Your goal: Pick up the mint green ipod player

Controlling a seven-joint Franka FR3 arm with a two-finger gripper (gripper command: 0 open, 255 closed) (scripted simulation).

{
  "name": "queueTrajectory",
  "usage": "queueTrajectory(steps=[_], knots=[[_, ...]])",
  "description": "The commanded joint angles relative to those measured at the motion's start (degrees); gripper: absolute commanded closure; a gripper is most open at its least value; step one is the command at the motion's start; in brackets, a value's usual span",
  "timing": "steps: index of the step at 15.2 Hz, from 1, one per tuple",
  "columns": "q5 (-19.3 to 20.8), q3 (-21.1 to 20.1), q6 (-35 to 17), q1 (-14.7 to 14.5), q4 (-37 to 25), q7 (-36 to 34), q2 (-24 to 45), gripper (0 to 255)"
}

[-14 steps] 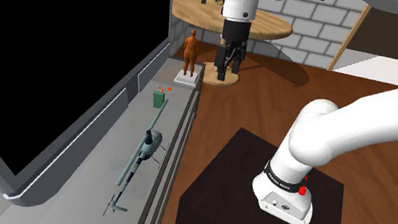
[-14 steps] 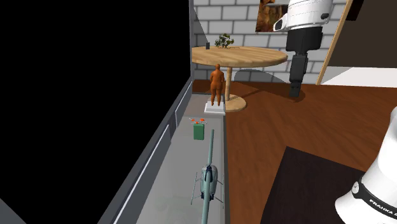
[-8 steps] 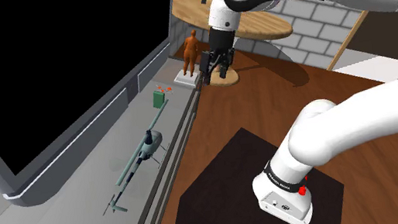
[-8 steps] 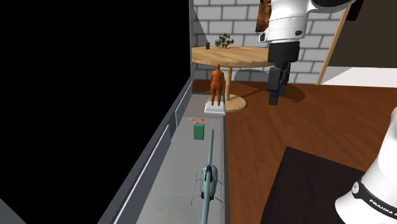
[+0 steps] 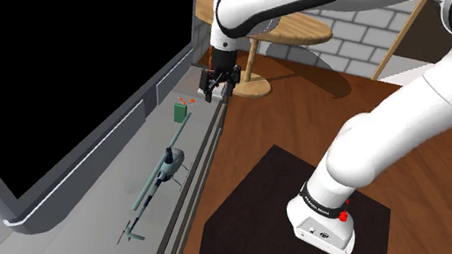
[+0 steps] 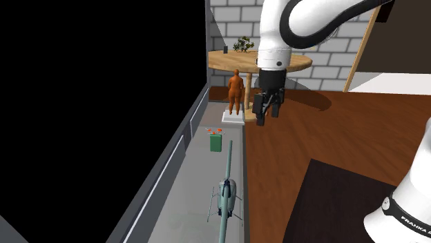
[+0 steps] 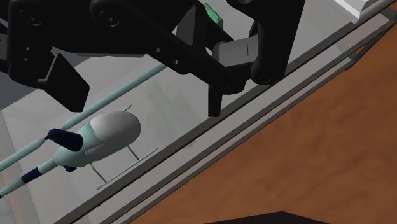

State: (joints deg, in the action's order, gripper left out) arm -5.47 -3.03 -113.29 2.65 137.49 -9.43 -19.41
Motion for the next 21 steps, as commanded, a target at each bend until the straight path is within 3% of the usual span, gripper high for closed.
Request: queueTrajectory(steps=[1,11,21], knots=[[0.3,-0.3,-3.3,0.4,-1.3,-1.7,4.1,0],[2.9,-0.1,-14.9,1.8,-13.4,-10.1,25.6,0],[4.7,2.6,-19.2,2.1,-32.1,-17.3,46.6,0]])
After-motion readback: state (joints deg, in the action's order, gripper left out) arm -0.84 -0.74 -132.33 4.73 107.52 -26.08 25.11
